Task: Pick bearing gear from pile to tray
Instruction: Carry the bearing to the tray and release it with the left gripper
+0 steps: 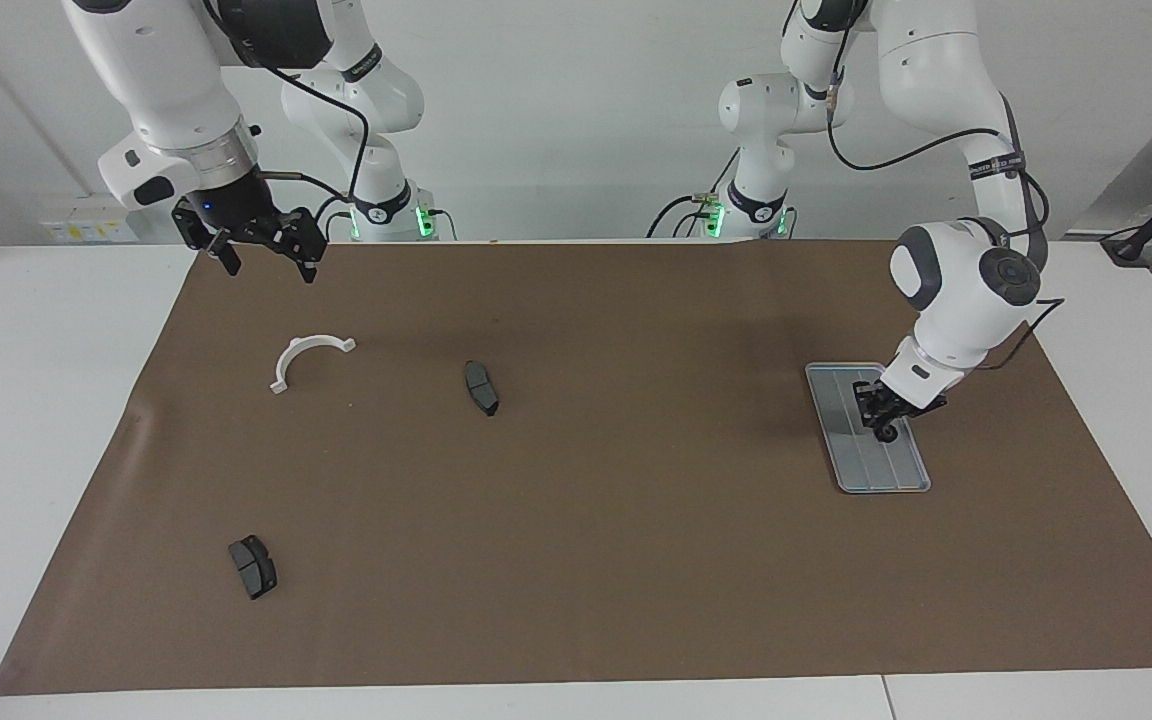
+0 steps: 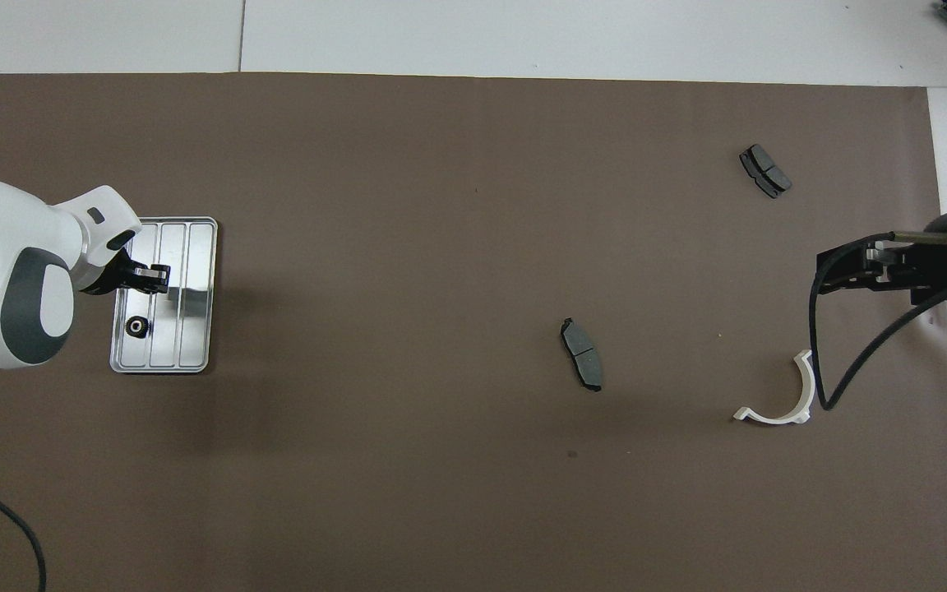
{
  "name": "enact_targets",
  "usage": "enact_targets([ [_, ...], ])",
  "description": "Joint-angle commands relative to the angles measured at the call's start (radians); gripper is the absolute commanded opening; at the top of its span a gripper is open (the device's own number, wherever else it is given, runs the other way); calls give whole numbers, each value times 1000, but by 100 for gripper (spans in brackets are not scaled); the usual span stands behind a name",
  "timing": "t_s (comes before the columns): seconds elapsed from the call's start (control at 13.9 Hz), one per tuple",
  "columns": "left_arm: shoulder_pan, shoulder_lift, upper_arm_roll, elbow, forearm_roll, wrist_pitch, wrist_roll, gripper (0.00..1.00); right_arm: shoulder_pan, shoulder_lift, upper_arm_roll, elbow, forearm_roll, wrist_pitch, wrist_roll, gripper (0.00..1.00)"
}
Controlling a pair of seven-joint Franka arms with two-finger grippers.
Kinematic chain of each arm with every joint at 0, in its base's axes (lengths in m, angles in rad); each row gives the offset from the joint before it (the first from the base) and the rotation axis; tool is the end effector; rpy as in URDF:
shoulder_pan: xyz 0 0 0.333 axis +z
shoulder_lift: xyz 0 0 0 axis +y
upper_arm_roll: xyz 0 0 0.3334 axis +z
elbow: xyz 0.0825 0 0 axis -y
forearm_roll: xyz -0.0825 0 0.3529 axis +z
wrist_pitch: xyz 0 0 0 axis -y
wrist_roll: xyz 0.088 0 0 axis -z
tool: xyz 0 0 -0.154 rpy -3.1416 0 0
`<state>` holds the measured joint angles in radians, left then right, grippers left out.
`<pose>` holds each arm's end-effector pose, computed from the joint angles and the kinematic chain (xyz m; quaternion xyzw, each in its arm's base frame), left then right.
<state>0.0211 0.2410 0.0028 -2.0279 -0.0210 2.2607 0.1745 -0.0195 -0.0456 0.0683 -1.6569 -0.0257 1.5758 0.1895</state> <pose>0.5697 0.0123 0.3187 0.9976 -0.0686 -0.0033 0.0081 0.5052 0.0215 0.5809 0.9973 -0.0700 -0.0160 0.0164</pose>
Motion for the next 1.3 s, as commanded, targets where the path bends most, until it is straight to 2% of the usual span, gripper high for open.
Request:
enact_targets([
  [0.0, 3, -51, -10, -75, -13, 46, 7, 0, -16, 3, 7, 9, 16, -11, -36, 100],
  [0.58, -29, -58, -12, -115, -13, 76, -1, 2, -16, 3, 7, 9, 18, -11, -36, 100],
  [0.72, -50, -60, -12, -117, -13, 69, -1, 14, -16, 3, 7, 9, 16, -11, -36, 100],
  [0.94, -59, -60, -12, -112, -13, 63, 5, 48, -16, 3, 7, 9, 16, -11, -36, 100],
  [1.01, -59, -60, -12, -107, -13, 59, 10, 57, -16, 3, 7, 9, 16, -11, -36, 100],
  [1.22, -58, -58, -12, -69, -13, 36, 8, 55, -16, 3, 7, 9, 18, -11, -36, 100],
])
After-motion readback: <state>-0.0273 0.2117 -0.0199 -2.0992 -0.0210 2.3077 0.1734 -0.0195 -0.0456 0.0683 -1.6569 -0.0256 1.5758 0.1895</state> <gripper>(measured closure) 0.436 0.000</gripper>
